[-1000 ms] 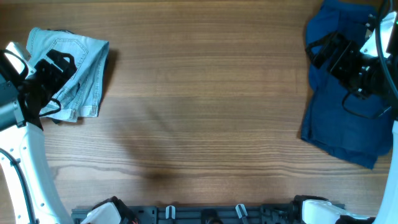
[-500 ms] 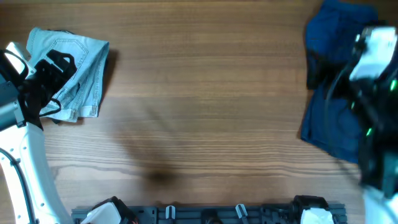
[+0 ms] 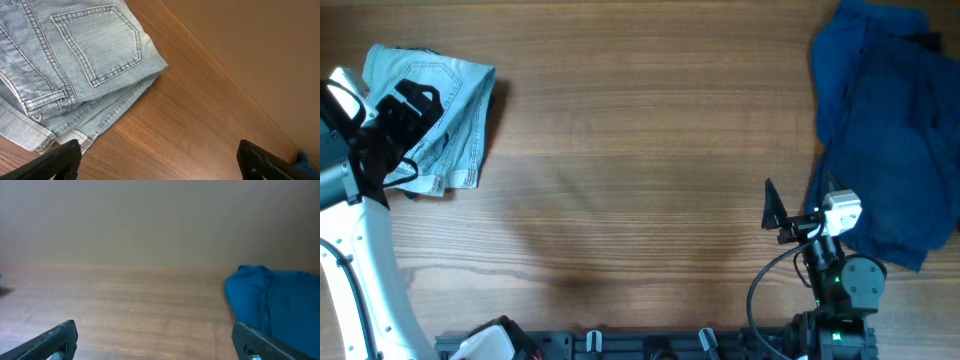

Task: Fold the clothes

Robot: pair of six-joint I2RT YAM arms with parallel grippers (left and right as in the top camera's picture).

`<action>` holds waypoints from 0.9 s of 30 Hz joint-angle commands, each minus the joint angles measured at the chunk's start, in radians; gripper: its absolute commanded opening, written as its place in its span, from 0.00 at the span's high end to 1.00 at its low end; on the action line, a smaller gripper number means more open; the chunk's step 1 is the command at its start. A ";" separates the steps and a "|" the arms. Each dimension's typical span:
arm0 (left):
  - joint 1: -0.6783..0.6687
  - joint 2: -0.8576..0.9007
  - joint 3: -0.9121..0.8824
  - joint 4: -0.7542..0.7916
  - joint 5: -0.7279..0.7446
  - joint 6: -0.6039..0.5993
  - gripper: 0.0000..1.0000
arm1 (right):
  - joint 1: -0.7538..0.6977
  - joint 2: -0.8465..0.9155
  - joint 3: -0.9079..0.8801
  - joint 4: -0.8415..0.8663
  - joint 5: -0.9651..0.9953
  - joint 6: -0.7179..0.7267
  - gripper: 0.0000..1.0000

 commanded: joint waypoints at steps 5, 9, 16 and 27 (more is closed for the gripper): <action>-0.002 -0.004 0.008 0.003 0.012 -0.009 0.00 | 0.000 -0.160 -0.021 -0.085 0.002 0.019 0.00; -0.002 -0.004 0.008 0.003 0.012 -0.009 0.00 | 0.000 -0.188 -0.021 -0.145 0.002 0.019 0.00; -0.002 -0.004 0.008 0.003 0.012 -0.009 0.00 | 0.000 -0.164 -0.021 -0.145 0.002 0.019 0.00; -0.002 -0.004 0.008 0.003 0.011 -0.008 0.00 | 0.000 -0.164 -0.021 -0.145 0.002 0.019 0.00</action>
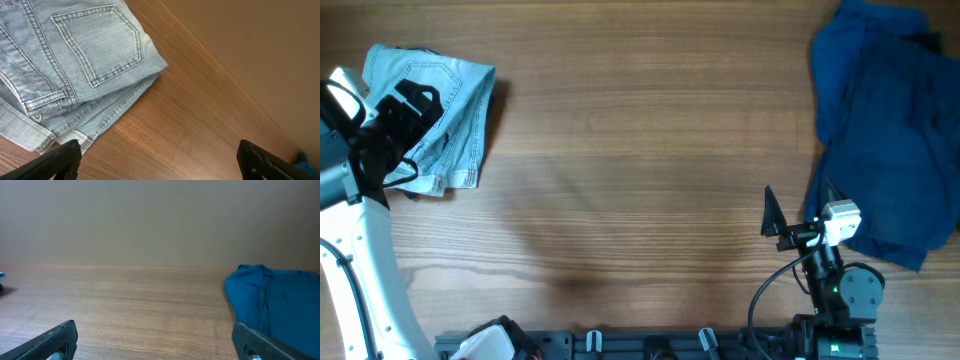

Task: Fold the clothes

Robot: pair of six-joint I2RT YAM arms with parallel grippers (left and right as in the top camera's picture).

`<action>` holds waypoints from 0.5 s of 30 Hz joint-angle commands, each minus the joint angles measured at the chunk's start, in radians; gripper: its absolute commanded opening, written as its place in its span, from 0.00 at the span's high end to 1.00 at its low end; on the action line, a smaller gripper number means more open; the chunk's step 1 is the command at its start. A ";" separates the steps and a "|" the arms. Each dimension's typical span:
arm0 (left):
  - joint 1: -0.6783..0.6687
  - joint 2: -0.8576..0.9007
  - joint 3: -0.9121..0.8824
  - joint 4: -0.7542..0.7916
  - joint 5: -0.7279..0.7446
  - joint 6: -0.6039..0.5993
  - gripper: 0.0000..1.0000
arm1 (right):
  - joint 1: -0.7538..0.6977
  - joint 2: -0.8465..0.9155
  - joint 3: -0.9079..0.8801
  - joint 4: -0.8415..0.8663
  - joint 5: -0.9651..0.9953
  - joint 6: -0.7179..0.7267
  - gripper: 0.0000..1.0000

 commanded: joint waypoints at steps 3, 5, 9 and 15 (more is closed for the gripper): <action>-0.002 -0.005 0.008 0.002 0.011 0.000 0.00 | 0.000 0.006 -0.003 0.002 0.002 0.012 0.00; -0.005 -0.023 0.007 -0.029 0.013 0.000 0.00 | 0.000 0.006 -0.003 0.002 0.002 0.012 0.00; -0.115 -0.132 -0.065 -0.017 0.002 -0.001 0.00 | 0.000 0.006 -0.003 0.002 0.002 0.012 0.00; -0.406 -0.478 -0.515 0.423 -0.166 -0.001 0.00 | 0.000 0.006 -0.003 0.002 0.002 0.012 0.00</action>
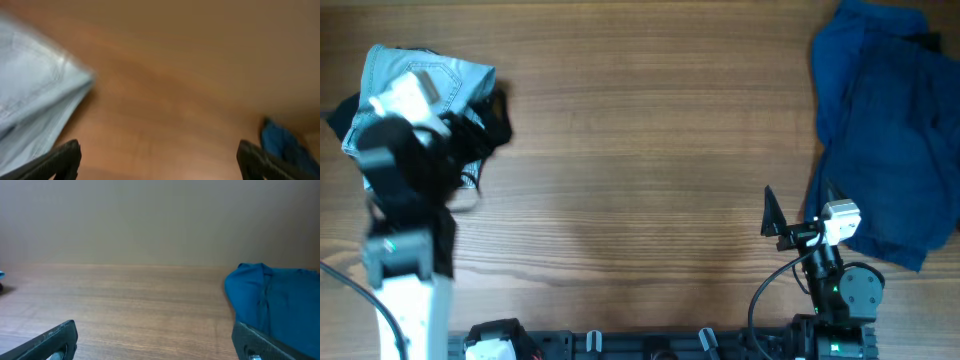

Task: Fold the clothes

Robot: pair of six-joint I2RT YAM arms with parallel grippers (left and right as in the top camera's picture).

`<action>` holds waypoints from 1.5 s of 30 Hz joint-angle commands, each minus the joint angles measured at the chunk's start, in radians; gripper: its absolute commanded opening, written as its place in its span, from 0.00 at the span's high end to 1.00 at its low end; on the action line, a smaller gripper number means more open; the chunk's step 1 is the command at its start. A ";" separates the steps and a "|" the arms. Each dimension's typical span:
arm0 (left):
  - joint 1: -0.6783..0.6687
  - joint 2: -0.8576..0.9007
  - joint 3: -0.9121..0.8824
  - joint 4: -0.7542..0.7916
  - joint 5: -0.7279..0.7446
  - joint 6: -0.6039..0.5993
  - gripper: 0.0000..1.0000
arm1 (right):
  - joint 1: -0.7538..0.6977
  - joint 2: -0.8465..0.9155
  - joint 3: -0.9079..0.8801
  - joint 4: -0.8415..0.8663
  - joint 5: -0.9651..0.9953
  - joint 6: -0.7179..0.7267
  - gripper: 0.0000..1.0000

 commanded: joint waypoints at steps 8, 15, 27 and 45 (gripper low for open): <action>-0.117 -0.560 -0.799 0.484 -0.084 -0.025 0.00 | 0.000 0.000 -0.002 0.003 0.002 0.012 0.00; -0.130 -0.762 -0.941 0.451 -0.093 -0.020 0.00 | 0.000 0.000 -0.002 0.003 0.002 0.013 0.00; -0.130 -0.964 -0.941 0.339 -0.139 0.008 0.00 | 0.000 0.000 -0.002 0.003 0.002 0.012 0.00; -0.130 -0.964 -0.941 0.341 -0.140 0.009 0.00 | 0.000 0.000 -0.002 0.003 0.002 0.012 0.00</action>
